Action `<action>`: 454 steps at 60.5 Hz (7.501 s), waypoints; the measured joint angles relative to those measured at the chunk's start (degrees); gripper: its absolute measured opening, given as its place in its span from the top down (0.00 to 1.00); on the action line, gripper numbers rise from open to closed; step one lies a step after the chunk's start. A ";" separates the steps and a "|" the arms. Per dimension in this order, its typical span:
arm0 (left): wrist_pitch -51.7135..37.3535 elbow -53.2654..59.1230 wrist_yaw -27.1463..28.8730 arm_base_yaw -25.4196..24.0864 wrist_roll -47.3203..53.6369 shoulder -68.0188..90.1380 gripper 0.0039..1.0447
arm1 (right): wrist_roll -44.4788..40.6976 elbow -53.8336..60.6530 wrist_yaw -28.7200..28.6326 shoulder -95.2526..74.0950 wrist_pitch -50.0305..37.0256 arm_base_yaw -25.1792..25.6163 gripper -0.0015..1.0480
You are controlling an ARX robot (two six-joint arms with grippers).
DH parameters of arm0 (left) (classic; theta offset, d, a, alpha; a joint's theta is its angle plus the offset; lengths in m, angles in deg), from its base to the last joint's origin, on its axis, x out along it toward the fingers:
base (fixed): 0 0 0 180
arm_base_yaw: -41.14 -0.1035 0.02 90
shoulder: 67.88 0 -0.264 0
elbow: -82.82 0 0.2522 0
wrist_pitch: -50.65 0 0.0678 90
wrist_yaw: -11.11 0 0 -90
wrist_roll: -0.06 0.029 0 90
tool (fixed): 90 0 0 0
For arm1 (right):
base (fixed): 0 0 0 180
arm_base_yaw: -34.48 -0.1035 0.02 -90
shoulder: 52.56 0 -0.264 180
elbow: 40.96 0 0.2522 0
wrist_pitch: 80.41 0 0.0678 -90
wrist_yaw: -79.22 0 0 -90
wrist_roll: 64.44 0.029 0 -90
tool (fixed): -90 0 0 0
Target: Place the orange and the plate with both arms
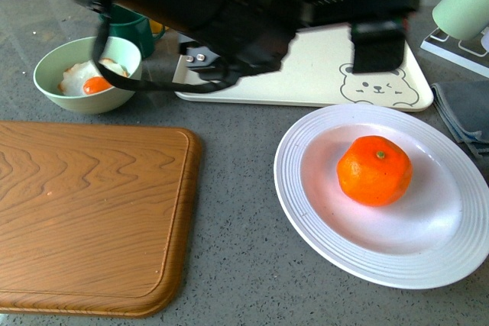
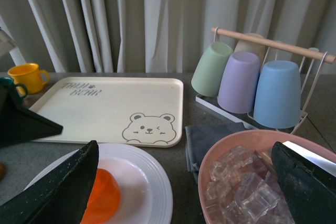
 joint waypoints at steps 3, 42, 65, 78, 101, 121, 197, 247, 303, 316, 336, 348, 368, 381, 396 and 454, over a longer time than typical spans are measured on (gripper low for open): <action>-0.94 1.16 0.04 -1.90 -1.22 -1.05 0.08 | 0.02 0.00 0.00 0.00 0.00 -0.02 0.09; -49.16 41.35 26.05 -21.64 20.70 -25.88 0.81 | 0.02 0.00 -0.02 0.00 0.00 0.00 0.09; -47.52 56.63 19.89 -27.54 21.53 -42.42 0.99 | 0.02 0.00 -0.02 0.00 0.00 -0.02 0.09; -40.59 59.28 15.47 -32.39 21.55 -52.22 0.99 | 0.00 0.00 0.00 0.00 -0.02 0.00 0.09; -24.04 61.59 15.04 -32.63 21.57 -71.78 0.99 | 0.00 0.00 -0.02 0.00 0.00 0.00 0.09; -13.53 61.61 15.04 -32.65 21.59 -83.19 0.99 | 0.00 0.00 -0.02 0.00 0.00 0.00 0.09; 10.62 61.61 15.04 -32.70 21.64 -106.51 0.84 | 0.00 0.00 -0.02 0.00 0.00 -0.02 0.09; 10.62 61.61 15.04 -32.70 21.75 -106.53 0.08 | 27.36 -11.37 -2.54 -27.23 21.88 -8.28 0.09; 10.62 61.61 15.04 -32.70 21.75 -106.51 0.08 | 37.44 -10.10 -5.18 -85.59 -26.69 -8.17 0.09; 10.62 61.61 15.04 -32.70 21.75 -106.53 0.08 | 32.96 -12.11 -2.10 -91.76 -31.28 -9.92 0.09; 10.62 61.61 15.04 -32.70 21.75 -106.51 0.08 | 28.89 -13.86 0.70 -97.63 -36.61 -12.50 0.09; 10.62 61.61 15.04 -32.70 21.75 -106.51 0.08 | 28.94 -14.49 0.72 -98.92 -36.87 -12.68 0.26; 10.62 61.61 15.04 -32.70 21.75 -106.53 0.08 | 35.43 -14.58 -2.08 -99.43 -36.04 -13.09 0.78; 10.62 61.61 15.04 -32.70 21.75 -106.51 0.08 | 39.36 -14.58 -2.91 -97.72 -34.51 -13.11 0.82; 10.62 61.61 15.04 -32.70 21.75 -106.51 0.08 | 41.16 -14.08 -5.38 -91.93 -31.12 -12.81 0.89; 10.62 61.61 15.04 -32.70 21.75 -106.53 0.08 | 45.55 -11.19 -12.22 -80.24 -26.49 -6.93 0.96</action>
